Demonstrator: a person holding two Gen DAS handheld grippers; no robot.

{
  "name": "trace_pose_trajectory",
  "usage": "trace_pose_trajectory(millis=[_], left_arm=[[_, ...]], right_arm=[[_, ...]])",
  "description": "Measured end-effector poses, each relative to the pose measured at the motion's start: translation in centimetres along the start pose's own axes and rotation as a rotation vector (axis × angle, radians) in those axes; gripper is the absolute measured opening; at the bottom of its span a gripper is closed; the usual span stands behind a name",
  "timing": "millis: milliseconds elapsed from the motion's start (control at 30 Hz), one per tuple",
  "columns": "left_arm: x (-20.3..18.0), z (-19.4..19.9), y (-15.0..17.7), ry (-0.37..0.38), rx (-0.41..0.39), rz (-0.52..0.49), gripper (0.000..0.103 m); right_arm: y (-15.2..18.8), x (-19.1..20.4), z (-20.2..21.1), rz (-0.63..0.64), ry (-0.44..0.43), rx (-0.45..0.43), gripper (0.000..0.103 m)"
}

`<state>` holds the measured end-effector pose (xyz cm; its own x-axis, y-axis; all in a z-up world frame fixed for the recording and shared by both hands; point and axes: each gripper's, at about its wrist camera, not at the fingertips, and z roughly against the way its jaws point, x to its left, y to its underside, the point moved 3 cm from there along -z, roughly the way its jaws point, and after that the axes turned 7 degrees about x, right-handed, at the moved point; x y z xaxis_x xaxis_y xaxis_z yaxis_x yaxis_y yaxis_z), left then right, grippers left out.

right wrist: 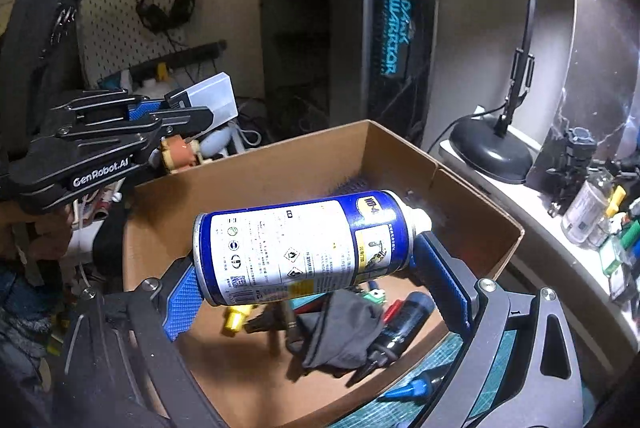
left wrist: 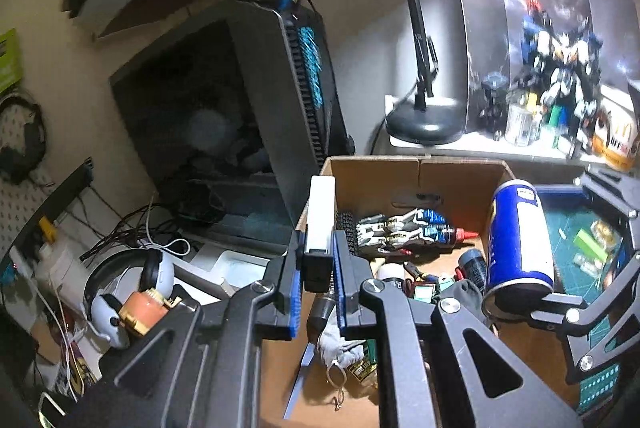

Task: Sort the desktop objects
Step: 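Lower the white part and spray can into the cardboard box, then open both tools to release the white part and spray can into the box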

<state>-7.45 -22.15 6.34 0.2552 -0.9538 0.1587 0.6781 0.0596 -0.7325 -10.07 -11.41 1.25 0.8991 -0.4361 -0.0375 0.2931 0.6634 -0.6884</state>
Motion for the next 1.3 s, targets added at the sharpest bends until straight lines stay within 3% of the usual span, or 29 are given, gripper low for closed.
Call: trace_pose_trajectory(millis=[300,600,1000,1300], left_arm=[[-1.5,-5.0,-2.9,-0.01,0.098,-0.075,0.013],[-3.8,-10.0,-2.3,0.124,0.259,-0.103,0.013],[-6.4,-12.6,-2.3,0.173,0.376,-0.188,0.013],[-7.5,-12.7,-2.1,0.142,0.396,-0.243,0.014]], right_arm=[[-0.8,-3.4,-4.0,-0.011,0.015,0.114,0.095],[0.3,-5.8,-7.7,-0.033,0.02,0.216,0.095],[1.3,-7.1,-8.0,-0.029,0.035,0.254,0.095],[1.8,-7.2,-8.0,-0.012,0.037,0.257,0.095]])
